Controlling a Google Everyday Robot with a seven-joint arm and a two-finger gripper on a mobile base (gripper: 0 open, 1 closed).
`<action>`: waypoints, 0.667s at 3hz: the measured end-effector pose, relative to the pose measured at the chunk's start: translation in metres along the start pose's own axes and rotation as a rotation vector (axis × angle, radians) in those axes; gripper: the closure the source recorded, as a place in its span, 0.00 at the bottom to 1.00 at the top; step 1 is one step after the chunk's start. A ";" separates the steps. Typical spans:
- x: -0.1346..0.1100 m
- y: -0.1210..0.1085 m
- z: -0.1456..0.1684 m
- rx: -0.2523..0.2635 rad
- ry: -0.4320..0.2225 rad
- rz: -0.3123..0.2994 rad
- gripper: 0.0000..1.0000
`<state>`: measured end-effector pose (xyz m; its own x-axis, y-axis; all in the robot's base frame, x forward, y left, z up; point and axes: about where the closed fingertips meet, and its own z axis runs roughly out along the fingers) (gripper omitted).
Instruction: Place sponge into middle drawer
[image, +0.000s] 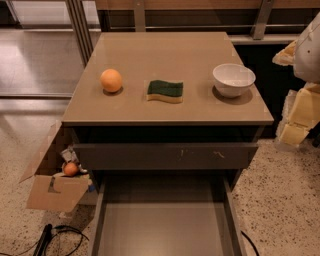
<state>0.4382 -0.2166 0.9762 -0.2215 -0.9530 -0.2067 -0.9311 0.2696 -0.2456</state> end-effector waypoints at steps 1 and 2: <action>-0.001 -0.001 0.000 0.003 0.001 -0.001 0.00; -0.020 -0.023 0.007 0.018 -0.035 -0.042 0.00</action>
Offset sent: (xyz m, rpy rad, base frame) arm 0.0659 0.0311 0.0028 0.0417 -0.0575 0.1102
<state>0.4661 -0.2029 0.9791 -0.1712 -0.9583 -0.2290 -0.9341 0.2318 -0.2716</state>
